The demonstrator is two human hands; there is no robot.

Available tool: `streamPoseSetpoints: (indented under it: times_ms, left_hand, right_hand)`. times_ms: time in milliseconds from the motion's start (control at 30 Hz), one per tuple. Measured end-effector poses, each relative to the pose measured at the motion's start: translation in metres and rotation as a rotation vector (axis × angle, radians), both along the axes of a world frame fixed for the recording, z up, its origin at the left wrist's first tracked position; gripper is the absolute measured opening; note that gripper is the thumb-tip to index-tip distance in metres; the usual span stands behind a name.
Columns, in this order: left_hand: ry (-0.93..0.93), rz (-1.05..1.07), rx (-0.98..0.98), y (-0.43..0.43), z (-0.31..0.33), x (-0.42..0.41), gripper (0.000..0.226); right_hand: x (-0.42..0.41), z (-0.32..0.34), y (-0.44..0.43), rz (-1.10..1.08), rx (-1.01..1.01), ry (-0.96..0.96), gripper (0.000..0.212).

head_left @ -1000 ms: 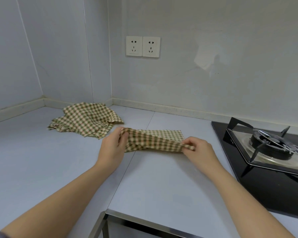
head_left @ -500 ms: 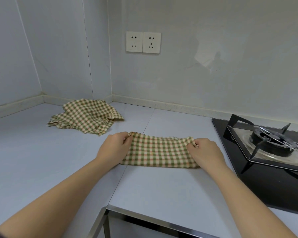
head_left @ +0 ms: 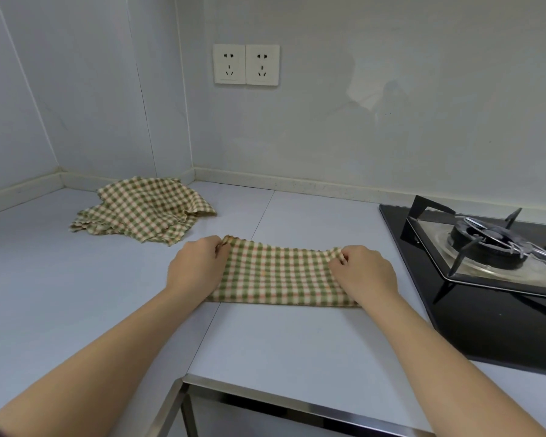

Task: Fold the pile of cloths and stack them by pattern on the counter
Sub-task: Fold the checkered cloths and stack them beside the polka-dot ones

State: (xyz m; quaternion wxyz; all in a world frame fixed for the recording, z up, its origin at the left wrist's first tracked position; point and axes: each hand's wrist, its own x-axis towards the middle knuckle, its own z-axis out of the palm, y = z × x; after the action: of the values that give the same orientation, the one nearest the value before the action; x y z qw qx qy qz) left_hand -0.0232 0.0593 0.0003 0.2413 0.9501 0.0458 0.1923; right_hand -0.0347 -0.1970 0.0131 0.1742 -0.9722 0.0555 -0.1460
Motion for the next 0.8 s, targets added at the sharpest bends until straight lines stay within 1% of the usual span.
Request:
streamPoseSetpoints:
  times_ms: [133, 233, 333, 400, 433, 500, 533, 567, 600, 633, 700, 733, 800]
  left_hand:
    - [0.016, 0.04, 0.168, -0.002, -0.006, 0.008, 0.034]
    - [-0.009, 0.047, 0.271, -0.006, -0.009, 0.012, 0.032]
    - [-0.014, 0.071, 0.297, -0.007, -0.01, 0.012, 0.034]
    - [-0.039, 0.059, 0.258, -0.01, -0.01, 0.01, 0.031]
    - [-0.093, 0.041, 0.23, -0.011, -0.009, 0.007, 0.027]
    - [-0.295, -0.045, 0.198, -0.009, -0.005, 0.003, 0.026]
    - [-0.388, -0.121, 0.221, -0.008, -0.004, 0.002, 0.026]
    - [-0.466, -0.207, 0.242, -0.007, -0.003, 0.0, 0.022]
    - [-0.495, -0.309, 0.246, -0.008, -0.003, -0.002, 0.015]
    - [-0.478, -0.41, 0.25, -0.009, -0.003, -0.003, 0.007]
    - [-0.363, -0.544, 0.276, -0.013, -0.008, -0.006, 0.011]
    - [-0.303, -0.569, 0.281, -0.014, -0.01, -0.007, 0.013]
    - [-0.24, -0.58, 0.259, -0.01, -0.012, -0.004, 0.007]
  right_hand:
    - [0.001, -0.003, 0.003, -0.03, -0.051, 0.016, 0.029]
    - [0.003, -0.001, 0.004, -0.049, -0.088, 0.023, 0.027]
    - [0.004, 0.0, 0.004, -0.055, -0.126, 0.043, 0.022]
    - [0.003, 0.001, 0.005, -0.044, -0.144, 0.055, 0.015]
    - [0.003, 0.001, 0.005, -0.029, -0.167, 0.034, 0.014]
    - [0.003, 0.002, 0.005, 0.017, -0.227, -0.093, 0.021]
    - [0.001, 0.003, 0.006, 0.058, -0.22, -0.18, 0.023]
    - [-0.001, 0.005, 0.009, 0.105, -0.178, -0.242, 0.02]
    - [-0.003, 0.007, 0.012, 0.147, -0.117, -0.261, 0.014]
    - [-0.006, 0.007, 0.015, 0.175, -0.068, -0.23, 0.008]
    - [-0.008, 0.002, 0.021, 0.223, -0.078, -0.095, 0.011]
    - [-0.008, -0.001, 0.022, 0.242, -0.101, -0.041, 0.014]
    - [-0.006, -0.002, 0.021, 0.232, -0.076, -0.028, 0.017]
